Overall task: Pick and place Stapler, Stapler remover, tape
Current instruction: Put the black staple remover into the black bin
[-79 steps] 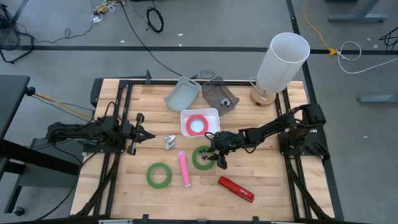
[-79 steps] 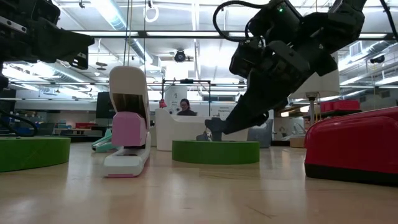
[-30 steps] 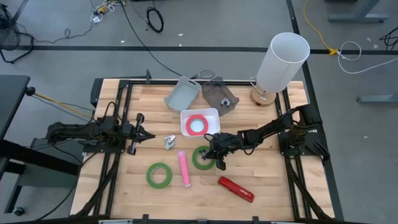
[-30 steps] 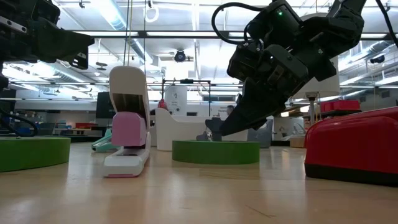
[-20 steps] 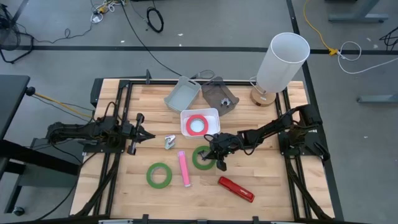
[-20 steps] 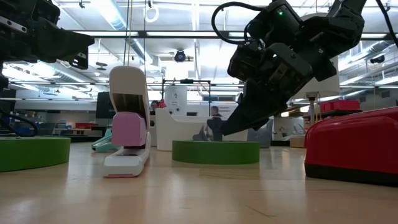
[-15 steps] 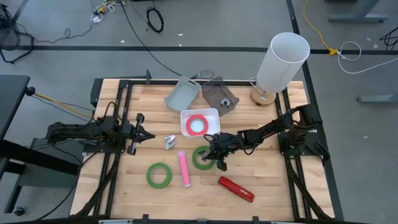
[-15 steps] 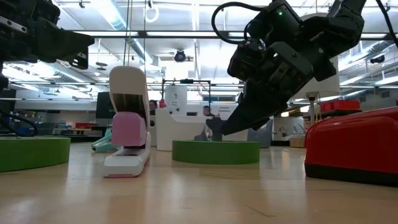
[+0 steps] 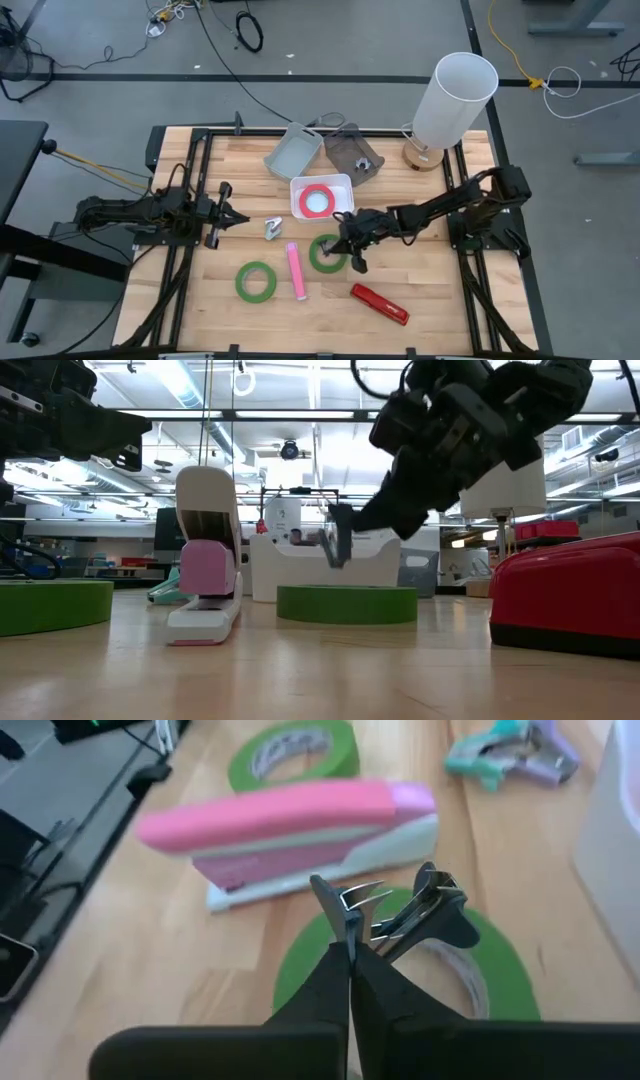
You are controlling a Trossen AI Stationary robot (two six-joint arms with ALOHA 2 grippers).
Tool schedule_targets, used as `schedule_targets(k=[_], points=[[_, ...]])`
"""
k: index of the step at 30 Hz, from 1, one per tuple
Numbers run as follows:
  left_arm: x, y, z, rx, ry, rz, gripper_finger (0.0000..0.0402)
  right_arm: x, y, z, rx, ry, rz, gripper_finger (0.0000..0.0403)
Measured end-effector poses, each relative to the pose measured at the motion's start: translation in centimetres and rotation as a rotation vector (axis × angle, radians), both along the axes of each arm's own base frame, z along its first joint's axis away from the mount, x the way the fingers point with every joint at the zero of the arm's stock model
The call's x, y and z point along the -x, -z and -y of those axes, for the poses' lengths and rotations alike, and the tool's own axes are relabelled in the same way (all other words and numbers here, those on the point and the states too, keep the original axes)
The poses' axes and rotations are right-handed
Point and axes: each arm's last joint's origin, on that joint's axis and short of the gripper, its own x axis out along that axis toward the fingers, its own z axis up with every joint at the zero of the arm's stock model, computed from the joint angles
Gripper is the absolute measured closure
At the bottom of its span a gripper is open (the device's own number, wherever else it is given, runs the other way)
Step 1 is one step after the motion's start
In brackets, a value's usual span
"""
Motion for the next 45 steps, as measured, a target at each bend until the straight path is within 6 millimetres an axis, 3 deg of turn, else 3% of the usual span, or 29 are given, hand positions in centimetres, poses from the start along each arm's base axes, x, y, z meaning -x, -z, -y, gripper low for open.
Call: schedule_targets(k=[8,25,32,45], points=[[0.0,0.0,0.0,0.000,0.000,0.000,0.0394,0.7,-3.5,1.1,0.032,0.063,0.115,0.0401],[0.0,0.0,0.0,0.000,0.000,0.000,0.0394,4.5,-11.5,7.2,0.216,0.349,0.373,0.0401],[0.0,0.0,0.0,0.000,0.000,0.000,0.0394,5.9,-12.6,9.8,0.274,0.447,0.375,0.0401],[0.0,0.0,0.0,0.000,0.000,0.000,0.0394,7.1,-11.7,14.3,0.476,0.634,0.250,0.0401]])
